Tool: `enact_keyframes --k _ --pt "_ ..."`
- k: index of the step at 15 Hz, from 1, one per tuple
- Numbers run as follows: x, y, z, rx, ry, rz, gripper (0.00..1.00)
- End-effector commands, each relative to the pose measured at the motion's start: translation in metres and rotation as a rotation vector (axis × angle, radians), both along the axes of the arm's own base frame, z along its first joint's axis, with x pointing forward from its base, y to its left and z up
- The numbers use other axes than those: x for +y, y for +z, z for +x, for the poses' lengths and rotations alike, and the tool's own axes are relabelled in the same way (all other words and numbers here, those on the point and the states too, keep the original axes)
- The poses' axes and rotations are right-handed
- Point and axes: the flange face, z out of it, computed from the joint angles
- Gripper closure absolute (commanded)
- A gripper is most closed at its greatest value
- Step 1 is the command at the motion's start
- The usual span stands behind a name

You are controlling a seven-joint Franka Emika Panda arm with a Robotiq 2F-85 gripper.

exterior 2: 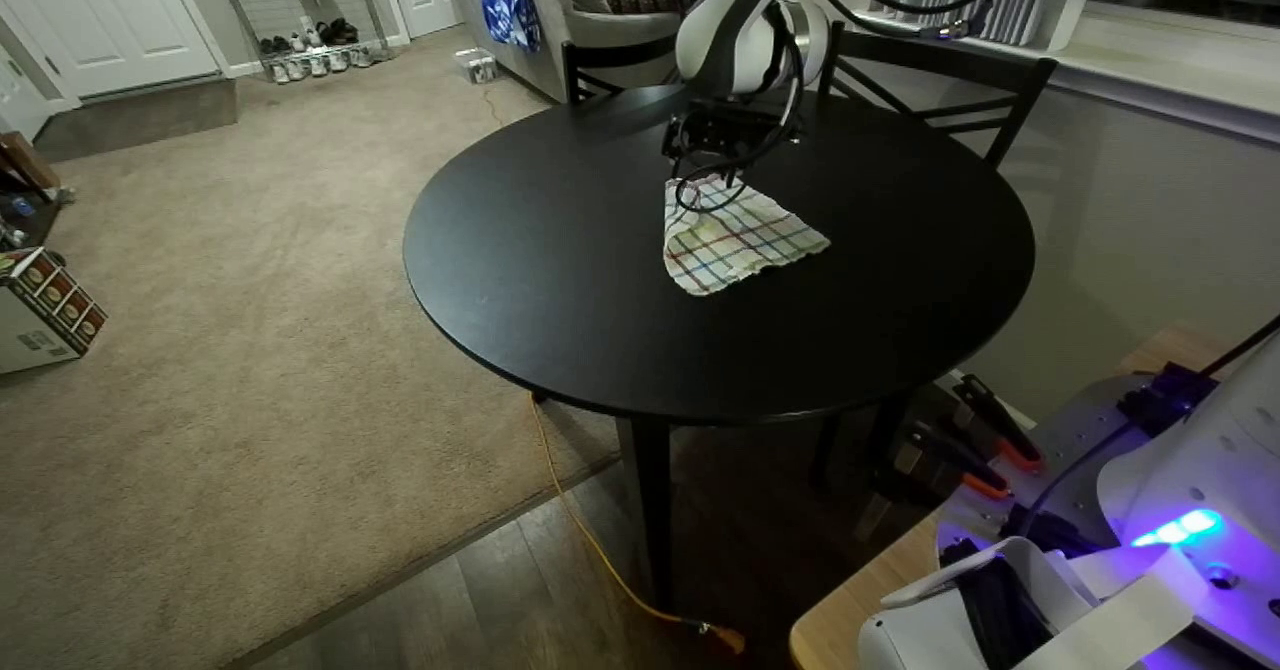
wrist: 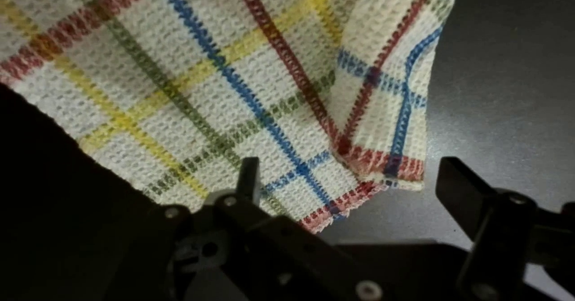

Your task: Unfold the tea towel forwards on the table

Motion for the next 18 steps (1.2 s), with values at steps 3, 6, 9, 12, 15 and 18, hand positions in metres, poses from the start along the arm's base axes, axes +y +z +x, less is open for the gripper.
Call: enact_keyframes --k 3,6,9,12,15,18 --pt "-0.017 -0.007 0.010 -0.039 -0.047 -0.003 0.00" --pt "-0.026 -0.011 0.013 -0.078 -0.072 -0.038 0.00" --pt "-0.036 -0.012 0.013 -0.123 -0.087 -0.087 0.00" --pt "-0.043 -0.012 0.015 -0.149 -0.095 -0.121 0.00" --pt "-0.046 -0.011 0.016 -0.154 -0.092 -0.142 0.00" --pt "-0.049 -0.008 0.013 -0.124 -0.073 -0.178 0.00"
